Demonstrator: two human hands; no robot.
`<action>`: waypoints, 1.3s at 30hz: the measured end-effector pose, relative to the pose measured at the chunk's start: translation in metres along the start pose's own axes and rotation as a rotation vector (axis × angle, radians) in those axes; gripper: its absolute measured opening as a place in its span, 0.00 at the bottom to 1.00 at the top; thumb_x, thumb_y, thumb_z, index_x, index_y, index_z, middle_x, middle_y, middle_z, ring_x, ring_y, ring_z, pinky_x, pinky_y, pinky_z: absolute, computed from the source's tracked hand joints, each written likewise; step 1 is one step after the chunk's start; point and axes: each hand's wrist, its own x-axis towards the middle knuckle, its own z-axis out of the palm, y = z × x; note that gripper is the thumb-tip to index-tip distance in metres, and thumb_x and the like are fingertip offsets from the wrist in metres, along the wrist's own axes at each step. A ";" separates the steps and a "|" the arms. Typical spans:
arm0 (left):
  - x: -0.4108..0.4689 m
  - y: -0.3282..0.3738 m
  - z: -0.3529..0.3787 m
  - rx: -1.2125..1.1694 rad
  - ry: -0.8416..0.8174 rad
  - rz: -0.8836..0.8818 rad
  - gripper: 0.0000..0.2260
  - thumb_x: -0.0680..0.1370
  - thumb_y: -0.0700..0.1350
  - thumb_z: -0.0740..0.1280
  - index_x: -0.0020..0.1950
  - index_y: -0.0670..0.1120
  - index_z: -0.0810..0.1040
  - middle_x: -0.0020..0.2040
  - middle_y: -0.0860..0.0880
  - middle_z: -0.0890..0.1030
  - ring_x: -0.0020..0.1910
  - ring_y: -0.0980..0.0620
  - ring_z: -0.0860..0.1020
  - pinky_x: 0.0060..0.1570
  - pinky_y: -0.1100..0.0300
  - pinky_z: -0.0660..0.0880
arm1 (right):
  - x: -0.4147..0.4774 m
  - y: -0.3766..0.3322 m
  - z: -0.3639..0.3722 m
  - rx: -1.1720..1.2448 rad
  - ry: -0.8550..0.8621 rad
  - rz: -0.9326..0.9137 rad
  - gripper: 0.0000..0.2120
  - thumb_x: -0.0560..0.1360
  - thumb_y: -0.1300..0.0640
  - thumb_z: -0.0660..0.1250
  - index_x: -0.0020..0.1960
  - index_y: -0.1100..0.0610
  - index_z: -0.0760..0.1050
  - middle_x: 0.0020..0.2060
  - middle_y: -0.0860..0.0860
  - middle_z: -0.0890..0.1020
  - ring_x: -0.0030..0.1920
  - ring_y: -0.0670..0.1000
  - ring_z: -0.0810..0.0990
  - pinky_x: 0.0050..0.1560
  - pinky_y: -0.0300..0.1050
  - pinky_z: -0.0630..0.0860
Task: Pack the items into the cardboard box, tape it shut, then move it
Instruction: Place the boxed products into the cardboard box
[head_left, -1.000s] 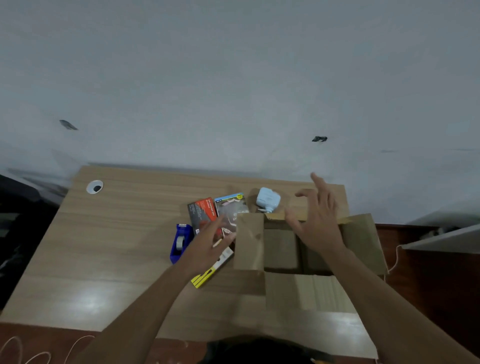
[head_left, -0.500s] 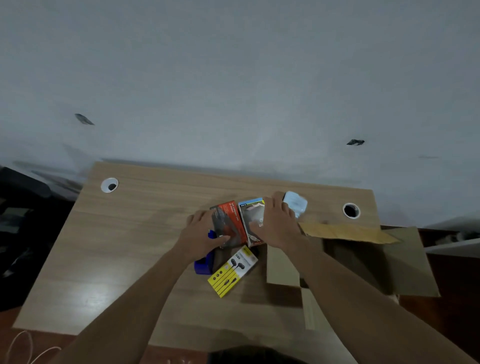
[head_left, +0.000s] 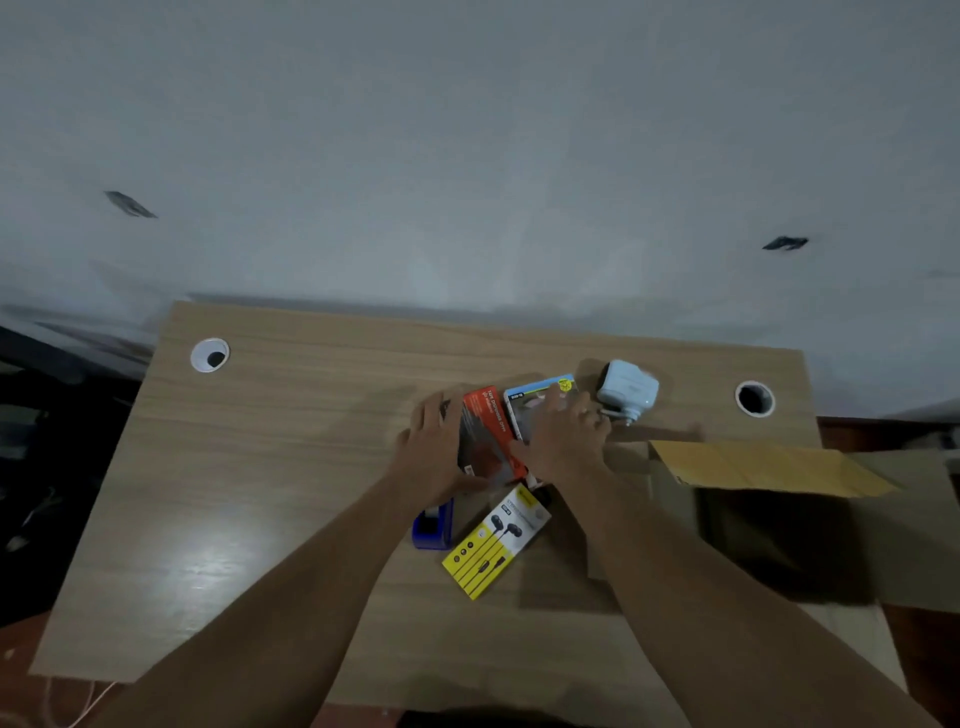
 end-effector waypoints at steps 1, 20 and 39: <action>0.004 0.003 0.002 0.012 0.003 0.006 0.65 0.66 0.72 0.79 0.88 0.49 0.43 0.87 0.43 0.50 0.86 0.40 0.51 0.78 0.35 0.64 | 0.001 -0.001 0.001 -0.002 0.007 0.009 0.59 0.76 0.28 0.69 0.87 0.59 0.41 0.83 0.71 0.52 0.83 0.72 0.58 0.80 0.72 0.58; 0.017 0.014 0.006 0.183 0.134 0.124 0.63 0.58 0.76 0.77 0.83 0.48 0.54 0.79 0.38 0.61 0.77 0.33 0.65 0.74 0.32 0.69 | -0.008 0.005 -0.037 0.198 0.299 -0.020 0.58 0.70 0.26 0.73 0.86 0.51 0.47 0.69 0.64 0.69 0.69 0.66 0.73 0.63 0.62 0.78; -0.091 0.119 -0.094 0.041 0.207 0.636 0.42 0.63 0.79 0.74 0.62 0.53 0.64 0.74 0.52 0.62 0.72 0.49 0.64 0.70 0.45 0.74 | -0.129 0.102 -0.174 0.271 0.595 0.064 0.49 0.70 0.27 0.68 0.81 0.51 0.58 0.61 0.58 0.70 0.62 0.63 0.73 0.56 0.60 0.75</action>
